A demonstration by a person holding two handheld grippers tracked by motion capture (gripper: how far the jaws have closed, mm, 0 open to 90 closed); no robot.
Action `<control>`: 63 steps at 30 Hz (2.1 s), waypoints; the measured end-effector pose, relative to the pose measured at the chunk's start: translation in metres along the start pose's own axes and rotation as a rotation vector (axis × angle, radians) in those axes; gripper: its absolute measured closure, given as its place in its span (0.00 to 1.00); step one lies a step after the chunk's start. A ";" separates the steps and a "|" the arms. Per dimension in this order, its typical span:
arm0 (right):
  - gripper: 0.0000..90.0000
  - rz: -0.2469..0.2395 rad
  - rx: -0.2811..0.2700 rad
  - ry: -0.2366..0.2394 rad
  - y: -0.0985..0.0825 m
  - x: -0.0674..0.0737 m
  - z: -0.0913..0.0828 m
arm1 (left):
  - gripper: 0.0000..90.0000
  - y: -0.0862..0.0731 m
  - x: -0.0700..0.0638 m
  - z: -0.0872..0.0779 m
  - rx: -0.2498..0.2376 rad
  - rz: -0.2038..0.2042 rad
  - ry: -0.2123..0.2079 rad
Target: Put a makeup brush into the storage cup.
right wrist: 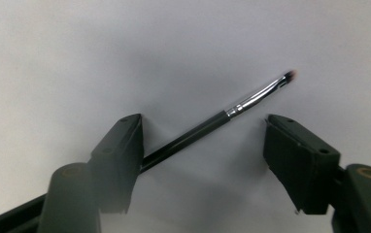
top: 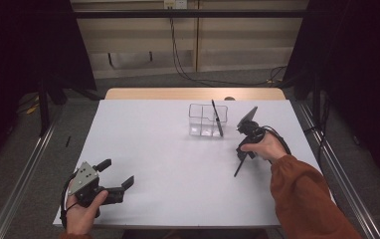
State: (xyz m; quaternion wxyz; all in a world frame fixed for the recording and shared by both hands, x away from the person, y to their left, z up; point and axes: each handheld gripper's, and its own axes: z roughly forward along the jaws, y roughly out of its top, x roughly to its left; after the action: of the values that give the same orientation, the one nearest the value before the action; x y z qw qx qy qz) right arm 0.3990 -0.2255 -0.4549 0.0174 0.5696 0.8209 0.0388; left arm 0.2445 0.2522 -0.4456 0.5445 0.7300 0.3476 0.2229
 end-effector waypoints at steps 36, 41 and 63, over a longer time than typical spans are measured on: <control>0.95 -0.022 0.023 0.017 0.001 -0.013 -0.005 | 0.03 0.000 -0.001 0.000 0.006 0.010 -0.004; 0.96 -0.035 0.021 0.017 0.001 -0.013 -0.005 | 0.03 0.000 -0.001 0.001 0.006 0.010 -0.004; 0.96 -0.053 -0.038 0.036 -0.008 -0.016 -0.007 | 0.03 0.000 -0.001 0.001 0.011 0.011 -0.001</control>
State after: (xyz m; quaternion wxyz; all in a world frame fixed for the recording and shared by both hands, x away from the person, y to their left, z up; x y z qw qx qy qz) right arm 0.3965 -0.2432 -0.4492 0.0143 0.5462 0.8351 0.0643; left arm 0.2446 0.2512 -0.4458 0.5395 0.7351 0.3443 0.2237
